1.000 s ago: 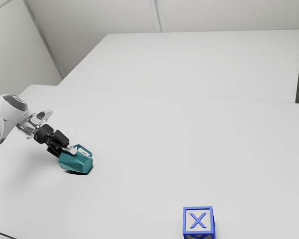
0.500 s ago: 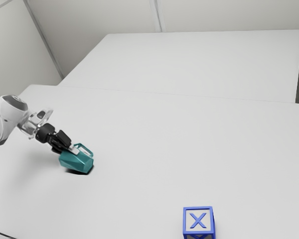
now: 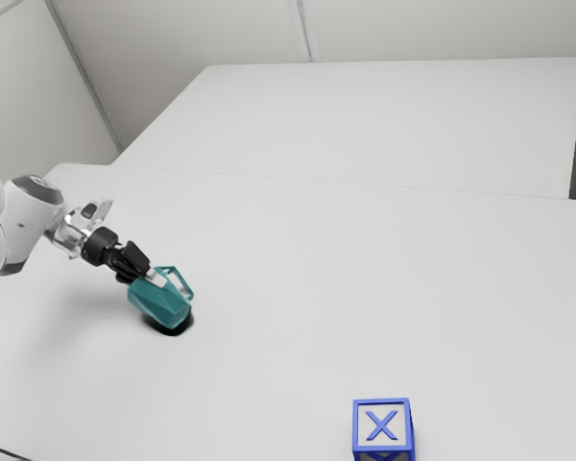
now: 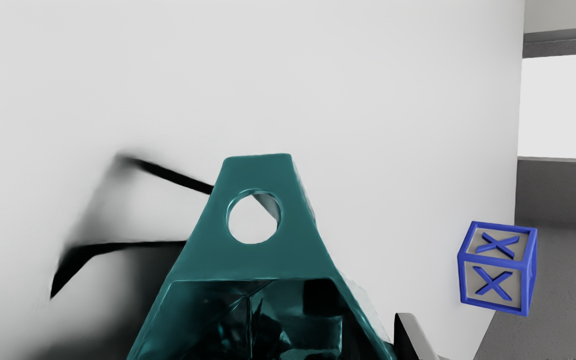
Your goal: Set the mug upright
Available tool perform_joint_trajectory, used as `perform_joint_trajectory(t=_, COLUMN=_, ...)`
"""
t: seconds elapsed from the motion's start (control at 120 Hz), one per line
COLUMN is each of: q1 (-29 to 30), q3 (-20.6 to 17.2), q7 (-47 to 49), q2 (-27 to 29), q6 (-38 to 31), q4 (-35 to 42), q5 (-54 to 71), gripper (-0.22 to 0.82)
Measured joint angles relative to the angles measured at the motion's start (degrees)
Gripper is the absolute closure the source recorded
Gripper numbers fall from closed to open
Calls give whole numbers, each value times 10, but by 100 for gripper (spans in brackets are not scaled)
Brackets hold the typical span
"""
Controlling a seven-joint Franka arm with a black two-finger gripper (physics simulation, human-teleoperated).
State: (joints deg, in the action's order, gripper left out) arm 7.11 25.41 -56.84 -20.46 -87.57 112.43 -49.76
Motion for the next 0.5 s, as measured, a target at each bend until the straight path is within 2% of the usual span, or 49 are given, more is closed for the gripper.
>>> perform_joint_trajectory(t=0.233, q1=-25, q3=-13, q7=6, q2=31, q6=-7, q4=-31, q5=7, gripper=75)
perform_joint_trajectory(t=0.392, q1=-61, q3=-66, q7=15, q2=72, q6=-41, q4=-85, q5=86, gripper=76)
perform_joint_trajectory(t=0.5, q1=-88, q3=-101, q7=19, q2=89, q6=-90, q4=-102, q5=164, gripper=77)
